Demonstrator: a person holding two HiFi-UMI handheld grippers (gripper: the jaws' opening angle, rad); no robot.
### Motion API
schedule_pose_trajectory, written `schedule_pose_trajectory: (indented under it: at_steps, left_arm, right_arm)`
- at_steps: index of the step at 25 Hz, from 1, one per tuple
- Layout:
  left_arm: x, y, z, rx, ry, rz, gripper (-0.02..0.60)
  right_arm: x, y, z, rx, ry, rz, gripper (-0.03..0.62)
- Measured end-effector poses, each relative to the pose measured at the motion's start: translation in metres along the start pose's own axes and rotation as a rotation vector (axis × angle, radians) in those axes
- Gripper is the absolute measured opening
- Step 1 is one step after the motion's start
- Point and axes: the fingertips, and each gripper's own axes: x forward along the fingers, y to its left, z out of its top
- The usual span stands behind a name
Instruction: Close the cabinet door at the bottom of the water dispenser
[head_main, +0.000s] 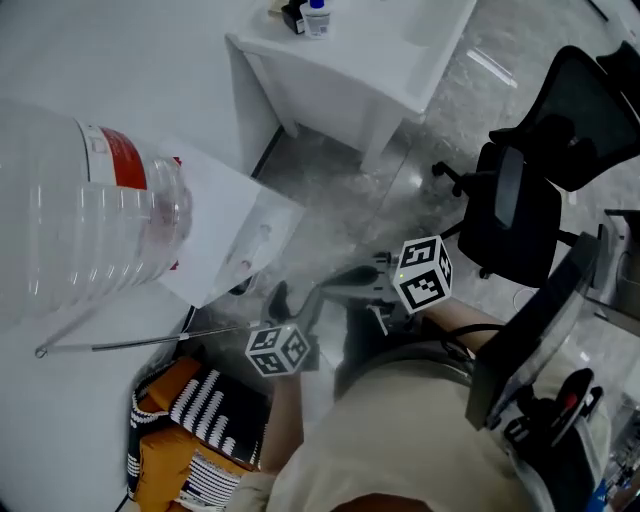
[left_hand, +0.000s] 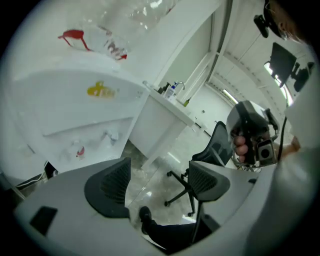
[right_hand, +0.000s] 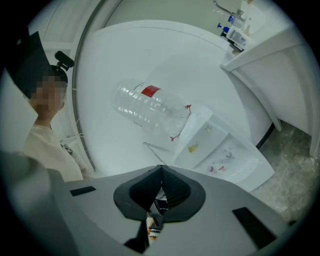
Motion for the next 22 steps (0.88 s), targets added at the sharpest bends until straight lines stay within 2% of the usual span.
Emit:
schedule_pose_trajectory:
  at_steps: [3,6,9,11,14,16,22]
  left_arm:
    - [-0.037,-0.013,0.025,0.048,-0.062,-0.042,0.364]
    - [-0.067,-0.018,0.056,0.112,-0.160,-0.040,0.364]
    - [-0.105,-0.022,0.082,0.132,-0.261,-0.038,0.364]
    - [-0.130,-0.032,0.093,0.087,-0.338,-0.078,0.364]
    - [-0.155,-0.049,0.105,0.055,-0.422,-0.133,0.364]
    - [-0.158,-0.053,0.112,0.090,-0.439,-0.134,0.364]
    - [-0.152,-0.061,0.119,0.242,-0.404,-0.083,0.364]
  right_arm:
    - [0.010,0.038,0.008,-0.045,-0.014,0.070,0.000]
    - [0.017,0.071,0.016,-0.098,-0.014,0.166,0.000]
    - [0.028,0.091,0.017,-0.157,-0.004,0.180,0.000]
    - [0.032,0.097,0.013,-0.227,0.038,0.144,0.000]
    - [0.034,0.098,0.007,-0.449,0.146,0.025,0.000]
    - [0.036,0.094,0.011,-0.597,0.201,-0.036,0.000]
    - [0.026,0.103,0.029,-0.825,0.221,-0.122,0.000]
